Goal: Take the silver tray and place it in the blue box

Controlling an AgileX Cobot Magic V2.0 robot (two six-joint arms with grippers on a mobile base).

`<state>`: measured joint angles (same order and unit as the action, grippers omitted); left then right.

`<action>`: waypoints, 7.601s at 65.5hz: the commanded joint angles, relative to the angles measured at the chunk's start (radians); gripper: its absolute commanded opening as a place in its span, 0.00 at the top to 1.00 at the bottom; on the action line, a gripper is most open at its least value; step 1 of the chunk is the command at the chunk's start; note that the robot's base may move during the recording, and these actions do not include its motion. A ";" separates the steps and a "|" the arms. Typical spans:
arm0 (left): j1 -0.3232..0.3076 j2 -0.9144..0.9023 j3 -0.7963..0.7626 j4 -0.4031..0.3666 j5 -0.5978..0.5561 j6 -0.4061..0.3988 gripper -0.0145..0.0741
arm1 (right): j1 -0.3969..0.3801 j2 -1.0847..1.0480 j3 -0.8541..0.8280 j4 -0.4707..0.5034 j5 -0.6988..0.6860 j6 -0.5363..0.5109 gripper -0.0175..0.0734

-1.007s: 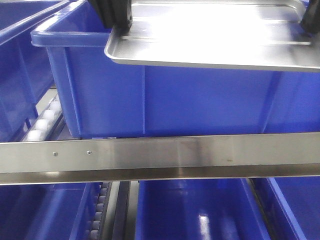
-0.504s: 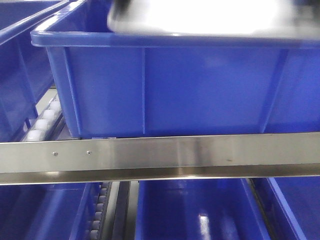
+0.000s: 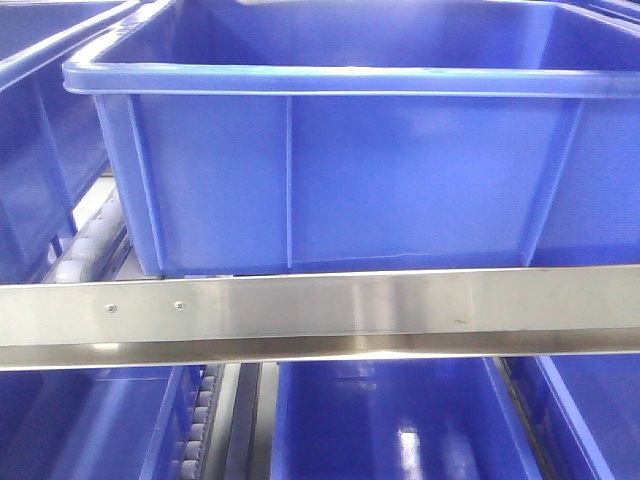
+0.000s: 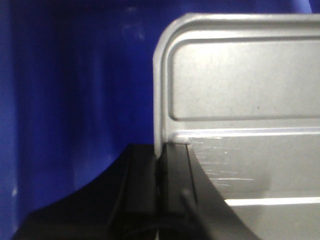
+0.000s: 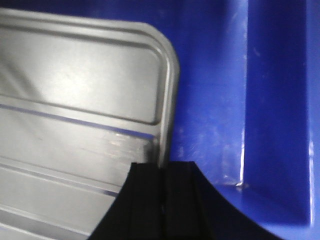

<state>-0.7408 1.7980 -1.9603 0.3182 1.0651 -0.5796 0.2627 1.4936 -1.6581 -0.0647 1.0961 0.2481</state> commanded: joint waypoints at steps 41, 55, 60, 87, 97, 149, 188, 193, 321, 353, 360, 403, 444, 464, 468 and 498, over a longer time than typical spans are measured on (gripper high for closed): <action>0.067 0.214 -0.031 -0.056 -0.375 0.018 0.95 | -0.049 0.262 -0.063 -0.083 -0.214 -0.016 0.74; 0.068 0.258 -0.031 -0.054 -0.367 0.023 0.95 | -0.063 0.307 -0.063 -0.083 -0.241 -0.016 0.74; 0.068 0.263 -0.031 -0.050 -0.364 0.023 0.95 | -0.063 0.318 -0.063 -0.083 -0.246 -0.016 0.74; 0.107 0.265 -0.031 -0.077 -0.341 0.026 0.48 | -0.063 0.319 -0.063 -0.081 -0.235 -0.016 0.32; 0.107 0.252 -0.039 -0.061 -0.324 0.026 0.35 | -0.063 0.286 -0.063 -0.080 -0.211 -0.016 0.18; 0.052 -0.118 -0.073 0.026 0.080 0.236 0.96 | -0.058 -0.185 0.182 -0.062 -0.229 -0.058 0.75; 0.052 -0.631 0.731 0.040 -0.405 0.195 0.95 | -0.058 -0.650 0.769 -0.062 -0.589 -0.077 0.75; 0.052 -0.755 0.869 0.040 -0.498 0.195 0.95 | -0.058 -0.733 0.848 -0.062 -0.631 -0.077 0.75; 0.742 -1.826 1.934 -0.370 -0.975 0.523 0.95 | -0.058 -1.265 1.231 -0.062 -0.768 -0.077 0.75; 0.742 -1.826 1.986 -0.374 -1.023 0.523 0.95 | -0.058 -1.265 1.231 -0.062 -0.768 -0.077 0.75; 0.742 -1.826 1.986 -0.374 -1.023 0.523 0.95 | -0.058 -1.265 1.231 -0.062 -0.768 -0.077 0.75; 0.742 -1.826 1.986 -0.374 -1.023 0.523 0.95 | -0.211 -1.294 1.351 -0.049 -0.940 -0.147 0.75; 0.742 -1.826 1.986 -0.374 -1.021 0.523 0.95 | -0.352 -1.525 1.691 -0.018 -1.101 -0.149 0.75; 0.742 -1.826 1.986 -0.374 -1.021 0.523 0.95 | -0.352 -1.525 1.691 -0.018 -1.101 -0.149 0.75; 0.742 -1.826 1.986 -0.374 -1.021 0.523 0.95 | -0.352 -1.525 1.691 -0.018 -1.101 -0.149 0.75; 0.742 -1.826 1.986 -0.374 -1.021 0.523 0.95 | -0.352 -1.525 1.691 -0.018 -1.101 -0.149 0.75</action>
<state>0.0010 -0.0120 0.0295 -0.0489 0.1397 -0.0571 -0.0816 -0.0091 0.0301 -0.0820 0.0888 0.1079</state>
